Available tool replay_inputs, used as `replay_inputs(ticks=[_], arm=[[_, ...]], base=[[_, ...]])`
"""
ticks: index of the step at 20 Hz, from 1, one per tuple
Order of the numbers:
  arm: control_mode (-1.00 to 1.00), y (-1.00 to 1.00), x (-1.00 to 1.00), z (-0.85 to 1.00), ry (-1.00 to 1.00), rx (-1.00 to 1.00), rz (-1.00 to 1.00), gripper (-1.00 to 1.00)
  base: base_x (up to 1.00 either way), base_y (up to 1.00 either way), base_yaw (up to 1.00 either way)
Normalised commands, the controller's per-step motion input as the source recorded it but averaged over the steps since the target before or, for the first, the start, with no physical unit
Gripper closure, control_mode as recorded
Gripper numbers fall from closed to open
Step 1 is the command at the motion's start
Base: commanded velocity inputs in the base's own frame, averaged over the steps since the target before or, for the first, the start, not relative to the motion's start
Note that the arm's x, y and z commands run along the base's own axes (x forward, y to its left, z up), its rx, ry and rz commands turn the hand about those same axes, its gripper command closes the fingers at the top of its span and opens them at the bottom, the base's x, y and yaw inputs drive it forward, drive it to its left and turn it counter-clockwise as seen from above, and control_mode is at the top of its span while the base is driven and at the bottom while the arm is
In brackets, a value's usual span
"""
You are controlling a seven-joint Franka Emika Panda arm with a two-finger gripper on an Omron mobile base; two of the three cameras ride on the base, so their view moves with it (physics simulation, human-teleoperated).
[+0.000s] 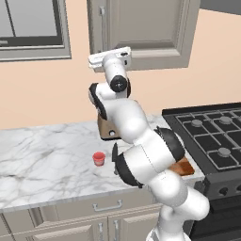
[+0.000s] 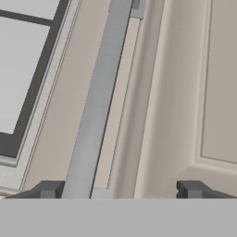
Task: Pick the bread, place it on the cutting board, pick the jam, place it on the counter, and close the cabinet.
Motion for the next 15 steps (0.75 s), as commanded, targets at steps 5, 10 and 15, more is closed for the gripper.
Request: replay_inputs(ticks=[5,10,15], arm=[[-1.0,0.06,0.22,0.0,0.0,0.0,-0.04,-1.0],[-1.0,0.05,0.27,0.0,0.0,0.0,-0.04,-1.0],[-1.0,0.05,0.14,0.0,0.0,0.0,-0.01,-1.0]], base=[[0.0,0.0,0.0],[0.0,0.0,0.0],[0.0,0.0,0.0]])
